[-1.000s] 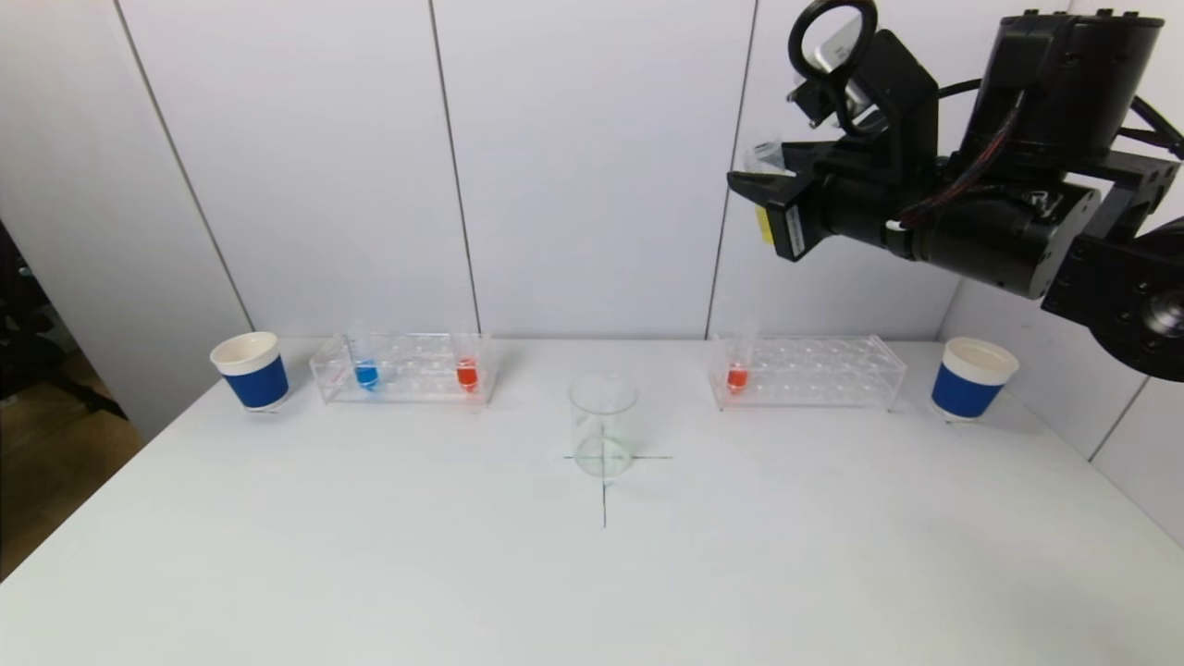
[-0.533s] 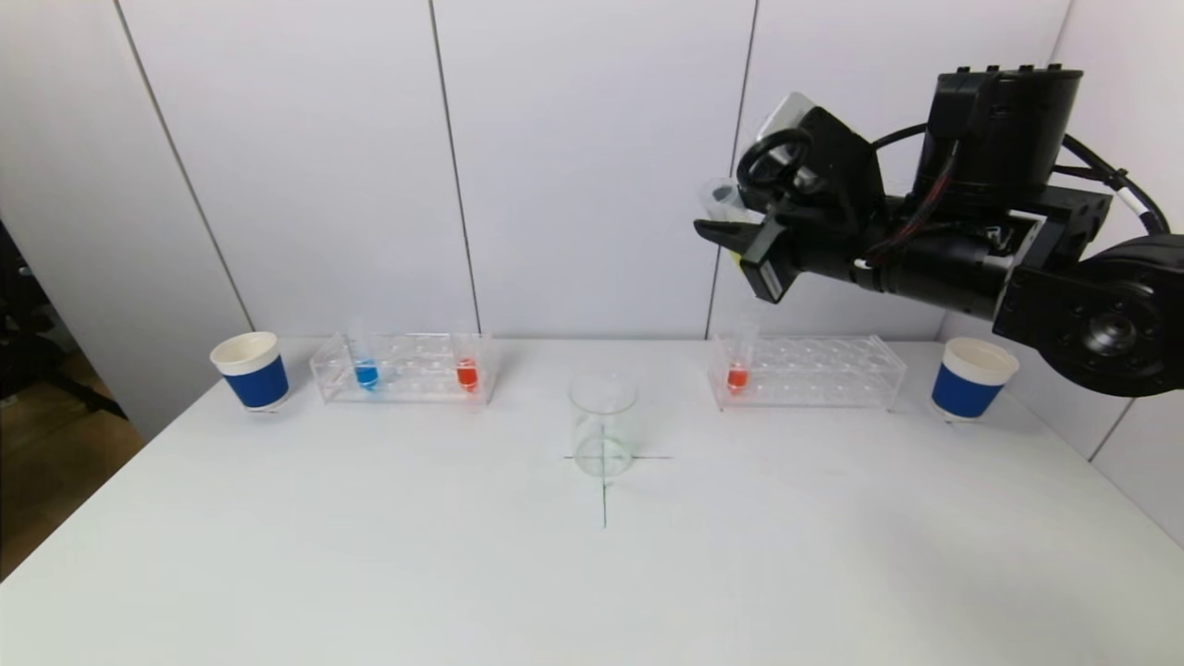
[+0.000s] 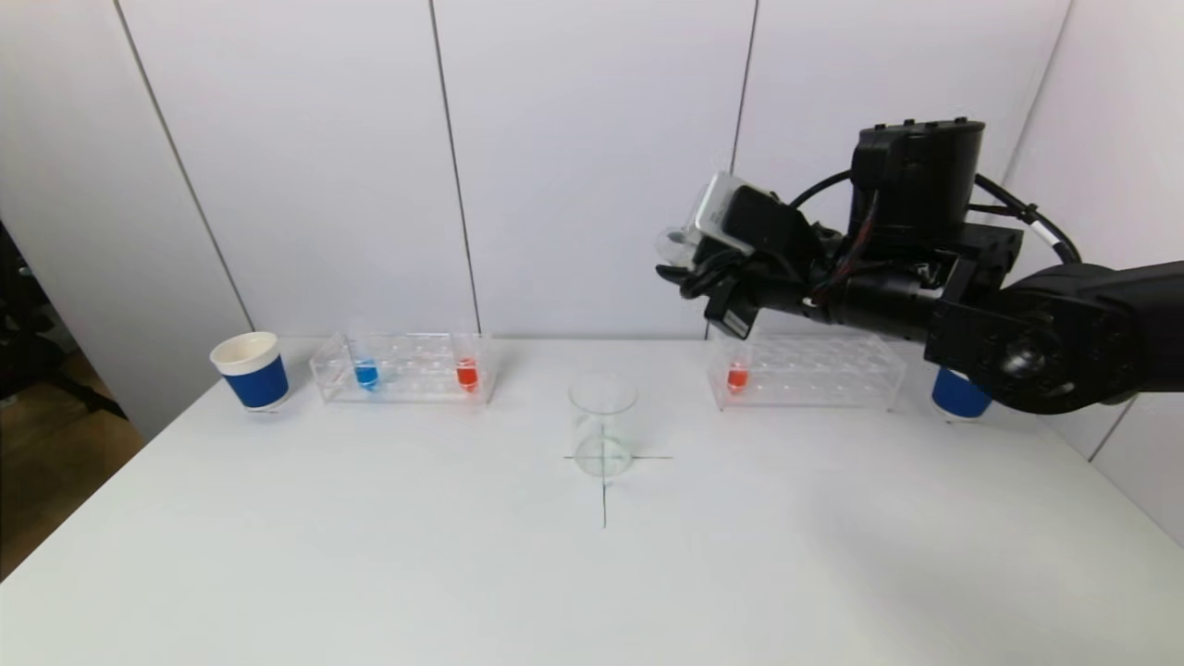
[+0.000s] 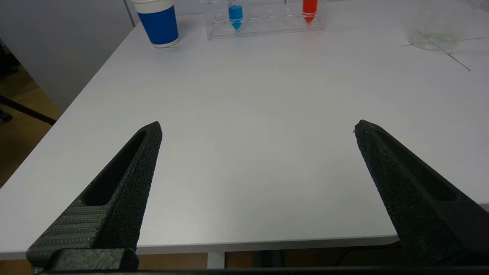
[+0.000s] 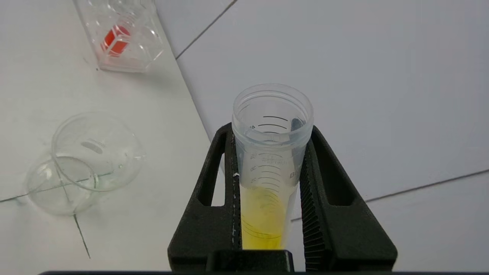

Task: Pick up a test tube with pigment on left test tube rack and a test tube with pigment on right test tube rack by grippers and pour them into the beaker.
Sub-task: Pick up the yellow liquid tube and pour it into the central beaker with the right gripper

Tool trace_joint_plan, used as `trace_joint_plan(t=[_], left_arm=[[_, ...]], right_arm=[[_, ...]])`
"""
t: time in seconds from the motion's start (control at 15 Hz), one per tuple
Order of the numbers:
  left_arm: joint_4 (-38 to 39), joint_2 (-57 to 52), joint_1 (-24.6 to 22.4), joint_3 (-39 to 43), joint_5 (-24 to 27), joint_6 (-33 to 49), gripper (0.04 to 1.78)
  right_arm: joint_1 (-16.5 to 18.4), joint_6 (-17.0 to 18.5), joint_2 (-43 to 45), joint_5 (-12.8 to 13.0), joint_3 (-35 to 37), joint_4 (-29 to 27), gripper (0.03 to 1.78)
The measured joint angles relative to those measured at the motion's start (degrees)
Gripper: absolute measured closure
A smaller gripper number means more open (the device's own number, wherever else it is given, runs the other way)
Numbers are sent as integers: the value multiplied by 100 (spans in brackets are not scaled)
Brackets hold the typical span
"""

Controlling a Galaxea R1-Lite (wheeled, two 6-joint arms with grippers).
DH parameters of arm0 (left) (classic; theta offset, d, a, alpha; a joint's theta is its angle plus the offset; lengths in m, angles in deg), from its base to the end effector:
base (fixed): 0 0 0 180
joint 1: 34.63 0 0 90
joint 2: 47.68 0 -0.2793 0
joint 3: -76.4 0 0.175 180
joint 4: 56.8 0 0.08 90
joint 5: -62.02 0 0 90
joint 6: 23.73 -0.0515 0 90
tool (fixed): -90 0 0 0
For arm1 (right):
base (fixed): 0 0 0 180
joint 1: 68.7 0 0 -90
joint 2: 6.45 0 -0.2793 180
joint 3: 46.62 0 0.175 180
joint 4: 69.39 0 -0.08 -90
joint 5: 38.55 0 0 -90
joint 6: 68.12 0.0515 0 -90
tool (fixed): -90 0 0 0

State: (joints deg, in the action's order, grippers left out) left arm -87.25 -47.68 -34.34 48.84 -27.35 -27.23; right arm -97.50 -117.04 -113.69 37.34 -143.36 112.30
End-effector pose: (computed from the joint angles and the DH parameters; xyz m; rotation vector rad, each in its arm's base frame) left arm 0.0072 -0.0006 0.0743 0.0609 0.0499 -0.0176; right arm 0.3298 0.1956 0.2150 -0.8310 -0.1726 0.7683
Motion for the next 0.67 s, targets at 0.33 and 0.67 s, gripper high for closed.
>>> trace_joint_plan(t=[0.33, 0.67], left_arm=[[0, 0, 0, 0, 0, 0, 6], [0, 0, 1, 0, 0, 0, 6]], right_arm=[[-239, -160, -505, -386, -132, 38, 132], [-267, -439, -985, -753, -160, 427, 132]])
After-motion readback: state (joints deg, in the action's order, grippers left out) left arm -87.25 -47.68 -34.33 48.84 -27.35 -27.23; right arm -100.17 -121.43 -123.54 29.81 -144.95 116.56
